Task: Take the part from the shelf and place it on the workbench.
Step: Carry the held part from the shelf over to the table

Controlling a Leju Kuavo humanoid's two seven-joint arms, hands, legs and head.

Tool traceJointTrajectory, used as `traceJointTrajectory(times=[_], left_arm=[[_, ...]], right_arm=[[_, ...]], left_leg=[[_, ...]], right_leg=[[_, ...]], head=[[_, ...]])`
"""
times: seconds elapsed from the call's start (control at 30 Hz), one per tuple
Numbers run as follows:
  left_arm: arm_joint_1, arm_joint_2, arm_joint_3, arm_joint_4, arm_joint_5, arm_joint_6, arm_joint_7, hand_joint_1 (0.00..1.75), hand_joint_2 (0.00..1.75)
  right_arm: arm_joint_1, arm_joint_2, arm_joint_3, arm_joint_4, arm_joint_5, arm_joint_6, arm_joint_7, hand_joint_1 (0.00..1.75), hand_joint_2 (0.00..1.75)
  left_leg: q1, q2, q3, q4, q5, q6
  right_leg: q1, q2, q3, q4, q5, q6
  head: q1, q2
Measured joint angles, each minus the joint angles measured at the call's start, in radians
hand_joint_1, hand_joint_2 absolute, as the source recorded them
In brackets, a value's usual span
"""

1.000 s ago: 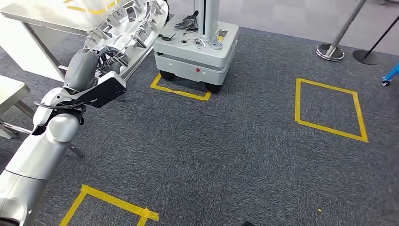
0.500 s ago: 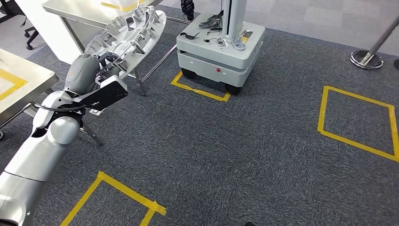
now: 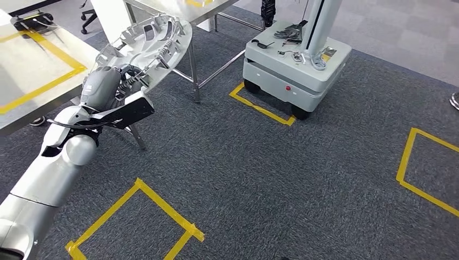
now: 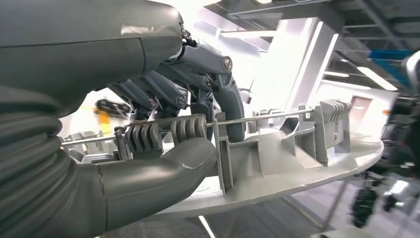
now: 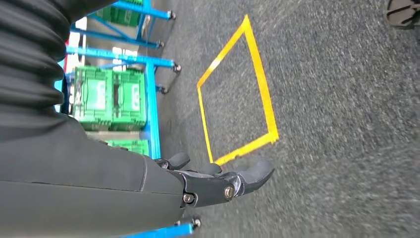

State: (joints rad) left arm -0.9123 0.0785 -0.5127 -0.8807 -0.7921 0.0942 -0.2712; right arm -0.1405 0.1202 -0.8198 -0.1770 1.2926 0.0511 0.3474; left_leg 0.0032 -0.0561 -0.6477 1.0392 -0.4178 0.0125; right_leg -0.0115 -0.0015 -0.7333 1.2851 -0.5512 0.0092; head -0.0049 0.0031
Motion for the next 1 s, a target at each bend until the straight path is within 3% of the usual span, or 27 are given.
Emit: traceJointTrajectory(times=[0.03, 0.1, 0.17, 0.23, 0.3, 0.37, 0.43, 0.47, 0.5, 0.57, 0.63, 0.67, 0.73, 0.8, 0.87, 0.93, 0.97, 1.0], left_arm=[[0.0, 0.001, -0.001, 0.005, -0.004, 0.0, 0.001, 1.75, 1.75], [0.0, 0.002, -0.002, 0.014, -0.01, 0.0, 0.0, 1.75, 1.75], [0.0, 0.006, -0.006, 0.021, -0.016, 0.0, 0.0, 1.75, 1.75], [0.0, 0.014, -0.01, 0.025, -0.019, 0.001, -0.001, 1.75, 1.75], [-0.002, 0.022, -0.014, 0.027, -0.021, 0.003, 0.001, 1.75, 1.75], [-0.005, 0.024, -0.02, 0.03, -0.028, 0.007, 0.005, 1.75, 1.75], [-0.006, 0.027, -0.029, 0.034, -0.04, 0.011, 0.012, 1.75, 1.75], [-0.006, 0.03, -0.033, 0.035, -0.045, 0.012, 0.015, 1.75, 1.75], [-0.008, 0.033, -0.036, 0.036, -0.048, 0.012, 0.019, 1.75, 1.75], [-0.015, 0.04, -0.041, 0.037, -0.05, 0.01, 0.027, 1.75, 1.75], [-0.024, 0.042, -0.045, 0.037, -0.05, 0.008, 0.031, 1.75, 1.75], [-0.026, 0.044, -0.047, 0.037, -0.05, 0.007, 0.031, 1.75, 1.75], [-0.028, 0.048, -0.048, 0.037, -0.05, 0.006, 0.032, 1.75, 1.75], [-0.032, 0.052, -0.048, 0.037, -0.052, 0.003, 0.037, 1.75, 1.75], [-0.034, 0.051, -0.049, 0.037, -0.055, 0.0, 0.041, 1.75, 1.75], [-0.034, 0.049, -0.052, 0.037, -0.056, -0.004, 0.042, 1.75, 1.75], [-0.034, 0.05, -0.053, 0.037, -0.056, -0.007, 0.043, 1.75, 1.75], [-0.034, 0.05, -0.054, 0.038, -0.056, -0.009, 0.044, 1.75, 1.75]], right_arm=[[0.0, 0.0, 0.0, 0.0, 0.001, 0.001, 0.0, 0.0, 1.75], [-0.001, -0.002, 0.0, 0.0, 0.002, 0.004, 0.0, 0.0, 1.75], [-0.001, -0.003, 0.0, 0.0, 0.002, 0.007, 0.0, 0.0, 1.75], [-0.002, -0.002, 0.0, 0.0, 0.002, 0.008, 0.0, 0.0, 1.75], [-0.003, -0.001, 0.0, 0.0, 0.003, 0.008, 0.0, 0.0, 1.75], [-0.002, -0.001, 0.0, 0.0, 0.003, 0.007, 0.0, 0.0, 1.75], [-0.001, -0.001, 0.0, 0.0, 0.003, 0.008, -0.002, 0.0, 1.75], [-0.001, -0.001, 0.0, 0.0, 0.004, 0.008, -0.003, 0.0, 1.75], [-0.001, 0.0, 0.0, 0.0, 0.005, 0.009, -0.003, 0.0, 1.75], [-0.001, 0.001, 0.0, 0.0, 0.007, 0.011, -0.004, 0.0, 1.75], [-0.001, 0.001, 0.0, 0.0, 0.008, 0.012, -0.004, 0.0, 1.75], [-0.002, 0.001, 0.0, 0.0, 0.008, 0.012, -0.004, 0.0, 1.75], [-0.004, 0.001, 0.0, 0.0, 0.008, 0.012, -0.003, 0.0, 1.75], [-0.006, 0.001, 0.0, 0.0, 0.008, 0.013, -0.003, 0.0, 1.75], [-0.005, 0.001, 0.0, 0.0, 0.009, 0.014, -0.002, 0.0, 1.75], [-0.003, 0.002, 0.0, 0.0, 0.011, 0.014, 0.0, 0.0, 1.75], [-0.003, 0.002, 0.0, 0.0, 0.012, 0.014, 0.001, 0.0, 1.75], [-0.004, 0.002, 0.0, 0.0, 0.013, 0.014, 0.001, 0.0, 1.75]], left_leg=[[0.0, -0.012, 0.0, 0.001, 0.001, -0.001], [-0.001, -0.033, -0.003, 0.002, 0.003, -0.009], [0.002, -0.051, -0.009, 0.001, 0.008, -0.022], [0.005, -0.061, -0.014, -0.002, 0.012, -0.036], [0.001, -0.025, -0.03, 0.029, -0.011, -0.045], [0.001, 0.026, -0.08, 0.138, -0.07, -0.051], [0.006, 0.044, -0.131, 0.252, -0.11, -0.059], [0.008, 0.048, -0.135, 0.265, -0.105, -0.062], [0.01, 0.053, -0.119, 0.238, -0.084, -0.064], [0.01, 0.085, -0.051, 0.111, -0.029, -0.066], [0.004, 0.112, -0.004, 0.02, -0.007, -0.054], [0.001, 0.115, 0.001, 0.008, -0.009, -0.046], [0.002, 0.092, -0.001, 0.006, -0.006, -0.03], [0.007, 0.072, 0.0, 0.003, -0.003, -0.018], [0.01, 0.052, -0.001, 0.003, -0.001, -0.009], [0.009, 0.026, -0.003, 0.003, -0.001, -0.005], [0.008, 0.013, -0.003, 0.004, -0.001, -0.005], [0.008, 0.001, -0.003, 0.004, -0.001, -0.005]], right_leg=[[0.0, 0.009, 0.03, -0.065, 0.036, -0.005], [0.0, 0.043, 0.088, -0.189, 0.081, -0.014], [0.003, 0.056, 0.11, -0.233, 0.087, -0.018], [0.003, 0.036, 0.114, -0.24, 0.093, -0.026], [-0.002, 0.017, 0.121, -0.252, 0.1, -0.037], [-0.003, -0.004, 0.124, -0.256, 0.101, -0.045], [-0.003, -0.025, 0.124, -0.255, 0.099, -0.047], [-0.004, -0.035, 0.125, -0.254, 0.097, -0.047], [-0.006, -0.044, 0.125, -0.252, 0.095, -0.044], [-0.006, -0.062, 0.127, -0.245, 0.088, -0.035], [0.0, -0.079, 0.128, -0.238, 0.08, -0.024], [0.004, -0.088, 0.129, -0.237, 0.077, -0.019], [0.005, -0.103, 0.132, -0.238, 0.074, -0.01], [-0.001, -0.07, 0.122, -0.209, 0.051, 0.0], [-0.005, -0.02, 0.074, -0.103, -0.005, 0.006], [-0.005, -0.007, 0.011, 0.018, -0.047, 0.007], [-0.004, -0.005, -0.004, 0.04, -0.043, 0.006], [-0.004, -0.003, -0.001, 0.023, -0.021, 0.003]], head=[[0.0, 0.0], [0.0, 0.0], [0.0, 0.0], [0.001, 0.0], [-0.003, 0.0], [-0.008, 0.0], [-0.009, 0.0], [-0.009, 0.0], [-0.009, 0.0], [-0.009, 0.0], [-0.008, 0.0], [-0.006, 0.0], [-0.003, 0.0], [-0.003, 0.0], [-0.001, 0.0], [0.0, 0.0], [0.0, 0.0], [0.0, 0.0]])
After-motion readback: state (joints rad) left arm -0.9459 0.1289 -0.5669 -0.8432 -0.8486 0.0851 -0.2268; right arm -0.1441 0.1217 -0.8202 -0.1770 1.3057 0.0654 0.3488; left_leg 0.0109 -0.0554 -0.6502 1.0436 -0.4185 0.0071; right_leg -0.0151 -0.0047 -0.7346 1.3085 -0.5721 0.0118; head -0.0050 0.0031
